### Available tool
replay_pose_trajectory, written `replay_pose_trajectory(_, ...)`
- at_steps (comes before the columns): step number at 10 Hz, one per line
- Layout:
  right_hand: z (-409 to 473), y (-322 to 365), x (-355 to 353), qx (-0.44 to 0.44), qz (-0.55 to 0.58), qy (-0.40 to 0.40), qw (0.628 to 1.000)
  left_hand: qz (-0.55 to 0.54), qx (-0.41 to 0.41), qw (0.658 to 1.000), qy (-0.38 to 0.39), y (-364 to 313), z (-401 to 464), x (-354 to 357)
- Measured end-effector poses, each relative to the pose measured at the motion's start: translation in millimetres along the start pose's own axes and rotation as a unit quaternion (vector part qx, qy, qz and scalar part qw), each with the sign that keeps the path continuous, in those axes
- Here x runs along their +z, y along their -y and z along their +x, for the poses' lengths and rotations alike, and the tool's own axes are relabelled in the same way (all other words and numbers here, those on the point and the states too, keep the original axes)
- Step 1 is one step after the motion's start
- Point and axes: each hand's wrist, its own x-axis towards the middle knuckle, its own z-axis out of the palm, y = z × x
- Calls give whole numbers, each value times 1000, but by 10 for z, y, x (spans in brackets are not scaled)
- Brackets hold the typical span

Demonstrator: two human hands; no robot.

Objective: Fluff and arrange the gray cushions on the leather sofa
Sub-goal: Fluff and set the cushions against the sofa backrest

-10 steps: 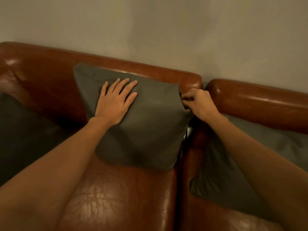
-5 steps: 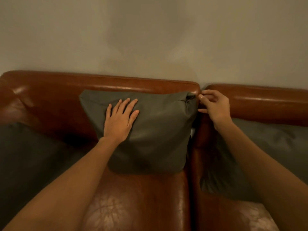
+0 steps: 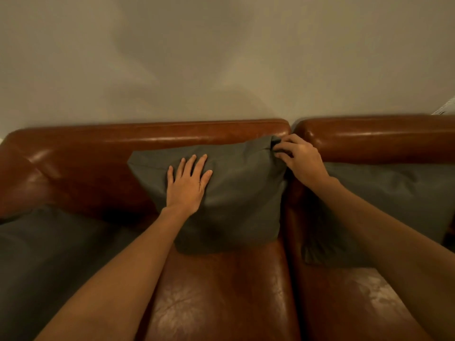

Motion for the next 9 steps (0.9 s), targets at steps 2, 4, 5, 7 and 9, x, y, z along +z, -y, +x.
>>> replay_pose_trajectory(2,164,8,-20,0,-87,68,994,-4,2,1000,13,-36,50,-60)
replay_pose_trajectory(4,310,82,-58,-3,-258,157,953,0,4,1000,24,-74,77,-73)
replay_pose_trajectory(5,318,70,-99,-33,-332,157,929,10,15,999,44,-70,95,-86)
replay_pose_trajectory(7,305,20,-147,-96,-343,145,923,8,18,999,30,-53,100,-62)
replay_pose_trajectory(9,263,-189,-59,-61,-157,128,977,-51,-18,996,-70,-381,159,-97)
